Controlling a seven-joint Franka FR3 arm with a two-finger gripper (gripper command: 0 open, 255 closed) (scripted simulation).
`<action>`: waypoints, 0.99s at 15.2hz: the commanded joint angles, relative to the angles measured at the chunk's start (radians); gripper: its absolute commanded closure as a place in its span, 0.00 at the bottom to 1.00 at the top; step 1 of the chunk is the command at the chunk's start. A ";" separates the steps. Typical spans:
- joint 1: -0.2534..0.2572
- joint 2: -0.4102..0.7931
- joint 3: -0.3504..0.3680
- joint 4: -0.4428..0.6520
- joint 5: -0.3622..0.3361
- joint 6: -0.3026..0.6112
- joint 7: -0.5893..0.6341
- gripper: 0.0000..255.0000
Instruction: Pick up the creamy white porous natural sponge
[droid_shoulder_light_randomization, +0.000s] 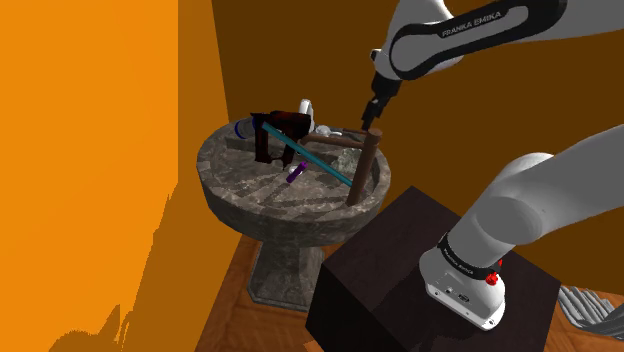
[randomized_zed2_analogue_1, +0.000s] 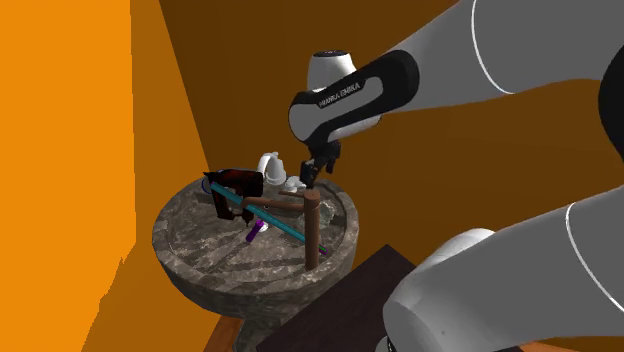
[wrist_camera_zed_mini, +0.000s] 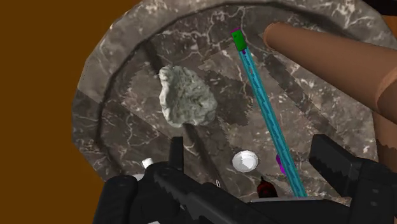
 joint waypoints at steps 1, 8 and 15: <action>-0.004 0.067 -0.022 -0.012 -0.006 0.076 -0.029 0.00; -0.010 0.329 -0.097 0.004 0.013 0.306 -0.154 0.00; -0.016 0.532 -0.120 0.044 0.093 0.454 -0.269 0.00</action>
